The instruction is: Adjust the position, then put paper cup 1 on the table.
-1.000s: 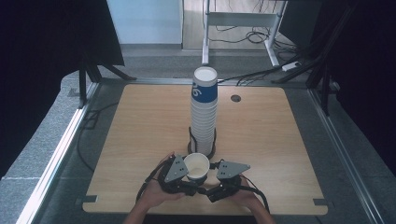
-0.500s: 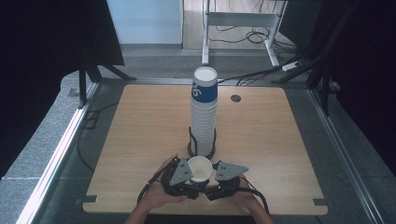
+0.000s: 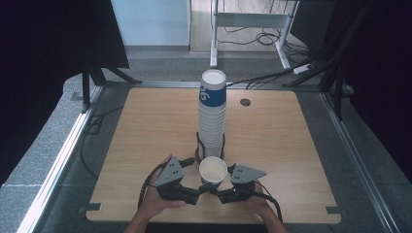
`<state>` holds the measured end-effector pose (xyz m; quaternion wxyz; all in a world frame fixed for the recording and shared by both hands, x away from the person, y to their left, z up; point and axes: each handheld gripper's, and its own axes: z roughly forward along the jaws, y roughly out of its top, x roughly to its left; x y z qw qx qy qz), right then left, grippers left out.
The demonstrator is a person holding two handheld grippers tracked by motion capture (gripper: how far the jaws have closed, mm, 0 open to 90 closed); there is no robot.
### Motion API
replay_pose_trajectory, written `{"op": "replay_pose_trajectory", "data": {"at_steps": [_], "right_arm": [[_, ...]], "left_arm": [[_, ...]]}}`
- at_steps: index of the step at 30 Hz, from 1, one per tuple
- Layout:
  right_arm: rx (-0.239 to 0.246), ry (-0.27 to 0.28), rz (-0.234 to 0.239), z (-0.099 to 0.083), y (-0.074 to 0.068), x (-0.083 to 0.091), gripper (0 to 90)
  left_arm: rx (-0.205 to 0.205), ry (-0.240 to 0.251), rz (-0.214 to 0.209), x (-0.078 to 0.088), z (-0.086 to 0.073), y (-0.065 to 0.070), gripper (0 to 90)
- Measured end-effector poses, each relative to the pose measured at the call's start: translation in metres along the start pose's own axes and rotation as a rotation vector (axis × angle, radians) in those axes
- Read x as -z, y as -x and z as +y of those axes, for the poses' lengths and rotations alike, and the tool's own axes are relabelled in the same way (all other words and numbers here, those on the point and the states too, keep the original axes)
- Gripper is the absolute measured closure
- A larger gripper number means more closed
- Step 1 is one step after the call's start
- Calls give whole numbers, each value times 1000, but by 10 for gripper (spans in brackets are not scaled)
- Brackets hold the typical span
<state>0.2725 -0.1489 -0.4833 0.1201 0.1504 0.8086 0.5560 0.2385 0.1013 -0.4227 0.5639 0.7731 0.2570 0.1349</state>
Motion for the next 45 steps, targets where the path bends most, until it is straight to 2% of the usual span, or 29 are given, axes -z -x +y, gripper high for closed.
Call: {"op": "replay_pose_trajectory", "data": {"at_steps": [1, 3, 8, 12, 24, 30, 33, 39, 45], "right_arm": [[-4, 5, -1, 0, 1, 1, 274], [-3, 10, -14, 1, 2, 2, 274], [-6, 28, -32, 2, 3, 5, 273], [-12, 43, -42, 3, 4, 8, 273], [-7, 83, -96, 7, 12, 26, 273], [-24, 121, -150, 9, 22, 44, 273], [-36, 140, -177, 9, 28, 52, 274], [-55, 145, -221, 5, 38, 61, 273], [-66, 139, -258, 2, 45, 65, 274]], "left_arm": [[1, 4, 7, 1, 0, -1, 87], [12, 12, 46, 5, -1, -6, 91], [83, -19, 149, 6, -10, -18, 115], [88, -56, 178, 2, -15, -21, 119], [92, -109, 198, -2, -19, -23, 130], [102, -126, 214, -2, -22, -26, 135], [99, -148, 204, -4, -23, -26, 141], [89, -161, 206, -7, -24, -24, 141], [97, -170, 198, -8, -25, -25, 141]]}}
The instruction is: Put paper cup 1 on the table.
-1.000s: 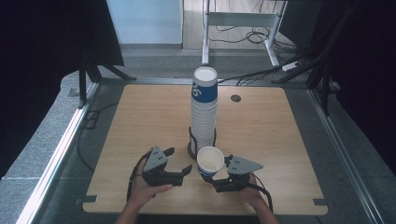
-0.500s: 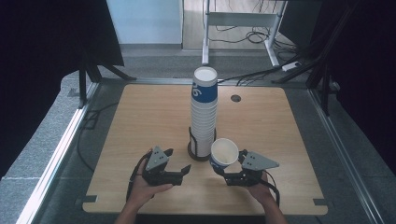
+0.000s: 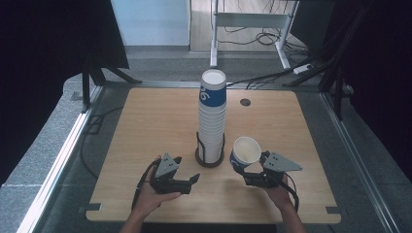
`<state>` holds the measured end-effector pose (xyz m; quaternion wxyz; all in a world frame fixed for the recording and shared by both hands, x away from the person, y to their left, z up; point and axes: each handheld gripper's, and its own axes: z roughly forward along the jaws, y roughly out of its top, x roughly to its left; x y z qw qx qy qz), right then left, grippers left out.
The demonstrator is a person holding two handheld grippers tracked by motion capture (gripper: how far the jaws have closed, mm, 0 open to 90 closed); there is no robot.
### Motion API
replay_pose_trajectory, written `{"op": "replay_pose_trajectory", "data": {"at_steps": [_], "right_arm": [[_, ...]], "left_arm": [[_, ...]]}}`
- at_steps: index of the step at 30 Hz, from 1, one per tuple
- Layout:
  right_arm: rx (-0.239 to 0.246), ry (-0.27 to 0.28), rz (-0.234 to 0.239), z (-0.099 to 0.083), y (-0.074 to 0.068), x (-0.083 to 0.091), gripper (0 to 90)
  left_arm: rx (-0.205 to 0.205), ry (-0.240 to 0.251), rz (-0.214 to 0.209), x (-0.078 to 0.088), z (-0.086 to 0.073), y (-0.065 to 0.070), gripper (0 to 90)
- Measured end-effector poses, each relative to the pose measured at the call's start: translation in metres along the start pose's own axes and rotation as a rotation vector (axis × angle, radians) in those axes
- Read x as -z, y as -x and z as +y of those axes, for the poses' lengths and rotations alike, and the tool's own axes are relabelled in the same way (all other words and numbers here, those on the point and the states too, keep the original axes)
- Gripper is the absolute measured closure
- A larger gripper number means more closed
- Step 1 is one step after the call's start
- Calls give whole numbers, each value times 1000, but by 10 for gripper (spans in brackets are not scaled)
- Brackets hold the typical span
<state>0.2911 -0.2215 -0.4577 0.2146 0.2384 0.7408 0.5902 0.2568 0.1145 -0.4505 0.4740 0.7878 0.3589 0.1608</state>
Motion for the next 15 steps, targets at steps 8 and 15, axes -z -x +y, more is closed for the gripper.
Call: {"op": "replay_pose_trajectory", "data": {"at_steps": [8, 15], "right_arm": [[-24, -30, -66, -8, 15, 1, 274], [-35, -48, -119, -13, 26, 2, 274]], "left_arm": [[-5, -10, -4, -2, 0, 1, 142], [-7, -9, -7, -3, -1, 2, 142]]}}
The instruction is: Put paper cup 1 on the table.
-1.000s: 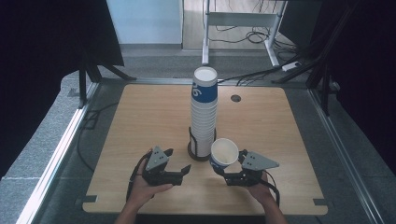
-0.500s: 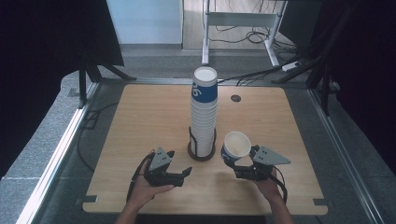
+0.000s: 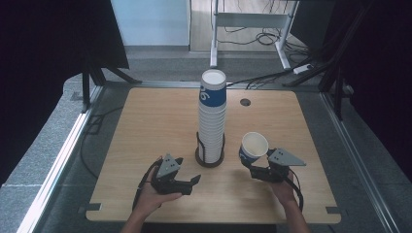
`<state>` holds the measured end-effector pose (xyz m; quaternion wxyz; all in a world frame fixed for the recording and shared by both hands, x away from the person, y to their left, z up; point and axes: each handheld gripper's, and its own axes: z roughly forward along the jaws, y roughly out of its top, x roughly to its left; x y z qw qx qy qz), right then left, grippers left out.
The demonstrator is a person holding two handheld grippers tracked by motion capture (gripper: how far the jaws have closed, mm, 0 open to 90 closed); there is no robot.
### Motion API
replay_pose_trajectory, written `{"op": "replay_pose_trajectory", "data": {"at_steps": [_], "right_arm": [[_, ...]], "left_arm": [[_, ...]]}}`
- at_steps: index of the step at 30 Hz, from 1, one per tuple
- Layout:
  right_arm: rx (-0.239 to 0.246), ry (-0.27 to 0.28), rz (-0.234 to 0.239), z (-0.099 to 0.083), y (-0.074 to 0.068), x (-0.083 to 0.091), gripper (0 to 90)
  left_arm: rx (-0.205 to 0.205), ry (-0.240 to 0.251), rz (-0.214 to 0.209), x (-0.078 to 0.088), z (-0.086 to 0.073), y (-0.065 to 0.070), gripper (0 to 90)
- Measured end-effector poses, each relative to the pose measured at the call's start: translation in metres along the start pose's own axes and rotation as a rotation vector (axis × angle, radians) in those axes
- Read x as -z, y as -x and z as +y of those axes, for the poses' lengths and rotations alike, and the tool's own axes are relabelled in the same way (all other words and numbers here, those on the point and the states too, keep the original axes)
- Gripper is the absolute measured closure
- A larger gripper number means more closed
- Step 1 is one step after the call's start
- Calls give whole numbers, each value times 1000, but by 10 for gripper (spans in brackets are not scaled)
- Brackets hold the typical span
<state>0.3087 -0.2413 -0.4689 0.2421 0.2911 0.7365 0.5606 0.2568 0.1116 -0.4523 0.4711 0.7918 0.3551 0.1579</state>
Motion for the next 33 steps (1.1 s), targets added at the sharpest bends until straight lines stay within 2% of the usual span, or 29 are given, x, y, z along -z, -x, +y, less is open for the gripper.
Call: {"op": "replay_pose_trajectory", "data": {"at_steps": [5, 16, 33], "right_arm": [[-14, -26, -29, -4, 9, -2, 274], [-40, -81, -67, -10, 25, -17, 274], [-61, -238, -120, -30, 37, -32, 274]], "left_arm": [[20, 18, 11, 1, 0, -1, 144], [9, -7, -2, -3, -1, 2, 144], [3, -17, -6, -5, -3, 3, 144]]}}
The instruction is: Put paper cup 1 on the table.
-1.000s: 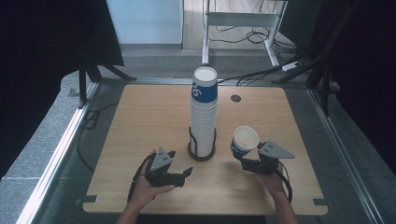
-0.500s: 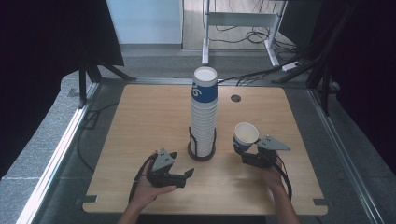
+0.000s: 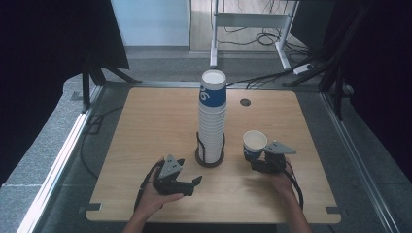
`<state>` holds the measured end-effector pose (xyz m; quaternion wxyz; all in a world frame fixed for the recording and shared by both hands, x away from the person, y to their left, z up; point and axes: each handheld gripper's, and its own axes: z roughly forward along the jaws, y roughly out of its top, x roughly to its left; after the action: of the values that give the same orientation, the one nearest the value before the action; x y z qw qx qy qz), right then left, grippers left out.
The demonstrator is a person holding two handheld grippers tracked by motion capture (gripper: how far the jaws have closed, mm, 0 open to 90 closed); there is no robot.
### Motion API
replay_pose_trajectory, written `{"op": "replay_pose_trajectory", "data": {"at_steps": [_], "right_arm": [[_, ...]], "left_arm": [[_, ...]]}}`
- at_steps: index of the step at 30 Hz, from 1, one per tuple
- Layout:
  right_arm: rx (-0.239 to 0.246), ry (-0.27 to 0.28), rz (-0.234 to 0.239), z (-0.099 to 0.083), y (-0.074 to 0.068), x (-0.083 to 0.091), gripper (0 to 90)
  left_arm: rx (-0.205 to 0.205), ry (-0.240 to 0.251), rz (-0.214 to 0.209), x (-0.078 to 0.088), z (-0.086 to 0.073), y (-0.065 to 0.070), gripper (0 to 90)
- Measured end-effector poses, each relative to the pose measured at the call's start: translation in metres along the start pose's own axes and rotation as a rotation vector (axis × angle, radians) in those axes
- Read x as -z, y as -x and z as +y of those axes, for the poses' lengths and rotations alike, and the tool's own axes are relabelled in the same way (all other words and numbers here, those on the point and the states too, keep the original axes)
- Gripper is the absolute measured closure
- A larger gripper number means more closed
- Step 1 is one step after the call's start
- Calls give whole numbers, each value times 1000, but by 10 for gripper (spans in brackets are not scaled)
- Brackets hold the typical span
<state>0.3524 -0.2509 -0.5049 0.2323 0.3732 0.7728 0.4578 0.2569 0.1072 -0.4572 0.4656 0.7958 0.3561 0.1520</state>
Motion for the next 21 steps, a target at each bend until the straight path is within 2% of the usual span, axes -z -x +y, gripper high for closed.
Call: {"op": "replay_pose_trajectory", "data": {"at_steps": [14, 17, 21], "right_arm": [[28, -74, 13, -4, -3, -12, 273], [35, -98, -13, -4, -5, -14, 269], [29, -119, -16, -3, -4, -16, 263]], "left_arm": [[-11, -13, -4, -3, -2, 2, 145], [-12, -14, -5, -3, -2, 2, 145], [-9, -15, -2, -3, -2, 2, 145]]}}
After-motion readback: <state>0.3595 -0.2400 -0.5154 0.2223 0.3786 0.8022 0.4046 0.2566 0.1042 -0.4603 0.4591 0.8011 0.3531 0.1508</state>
